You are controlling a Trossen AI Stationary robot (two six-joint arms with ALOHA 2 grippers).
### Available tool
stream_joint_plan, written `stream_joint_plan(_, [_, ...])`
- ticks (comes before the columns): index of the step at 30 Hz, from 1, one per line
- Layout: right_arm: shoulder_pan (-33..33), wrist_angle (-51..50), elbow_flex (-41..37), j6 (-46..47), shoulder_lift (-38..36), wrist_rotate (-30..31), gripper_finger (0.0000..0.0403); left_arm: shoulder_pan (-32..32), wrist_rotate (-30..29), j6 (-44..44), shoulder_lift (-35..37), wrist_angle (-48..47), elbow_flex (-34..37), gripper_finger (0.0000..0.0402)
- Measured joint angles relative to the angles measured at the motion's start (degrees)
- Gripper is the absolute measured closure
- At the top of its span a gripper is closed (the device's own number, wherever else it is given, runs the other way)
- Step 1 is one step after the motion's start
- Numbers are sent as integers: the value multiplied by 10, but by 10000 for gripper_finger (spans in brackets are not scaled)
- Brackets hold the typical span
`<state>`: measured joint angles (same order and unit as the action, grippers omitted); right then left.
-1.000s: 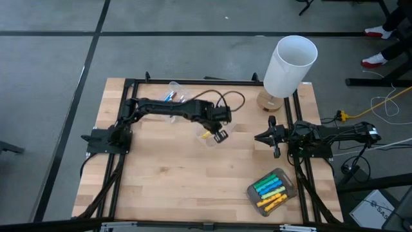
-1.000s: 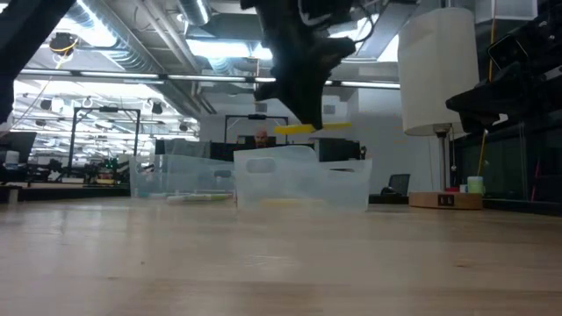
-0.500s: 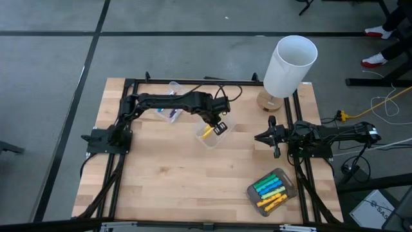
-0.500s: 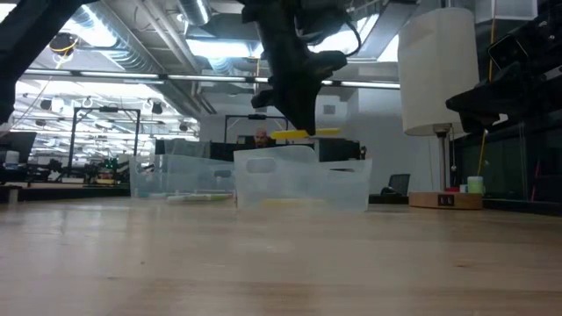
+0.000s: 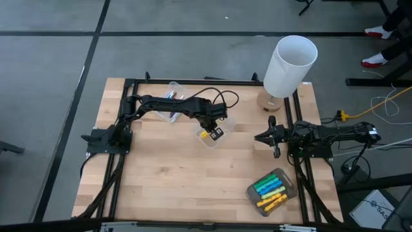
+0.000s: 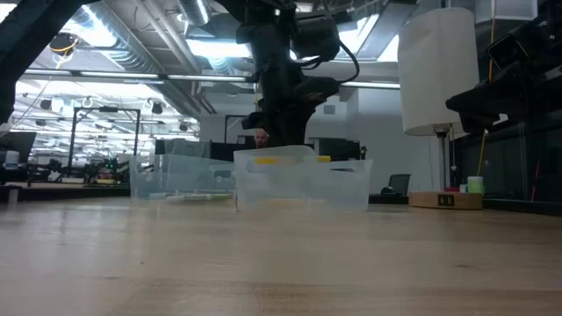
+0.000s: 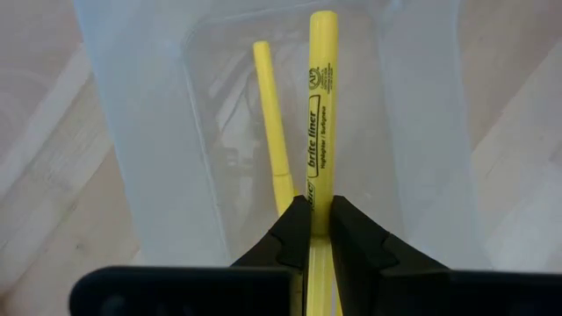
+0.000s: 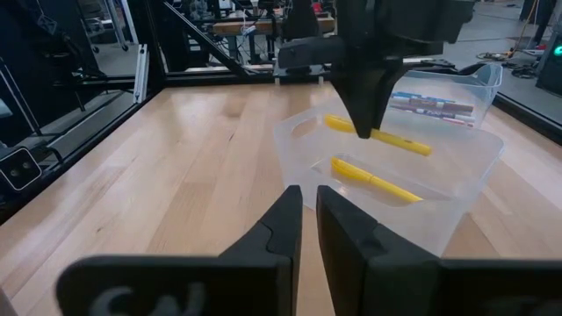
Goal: Pick & Place Markers
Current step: Put the yellow pen into the white bin, then return to Home Position
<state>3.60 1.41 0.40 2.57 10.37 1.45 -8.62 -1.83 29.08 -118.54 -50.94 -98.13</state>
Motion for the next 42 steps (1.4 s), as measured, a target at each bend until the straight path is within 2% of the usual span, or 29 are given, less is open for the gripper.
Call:
stream_joint_plan(11, [0,0,0,0,0,0,363,0,-2,1,0,4,1,378])
stream_joint_plan(19, [0,0,0,0,0,0,363,4,2,-8,0,6,1,318])
stream_joint_plan(24, [0,0,0,0,0,0,363,3,2,-9,0,6,1,299])
stream_joint_plan(33, [0,0,0,0,0,0,363,10,3,-9,0,6,1,296])
stream_joint_plan(42, [0,0,0,0,0,0,363,44,4,-18,19,0,-1,297])
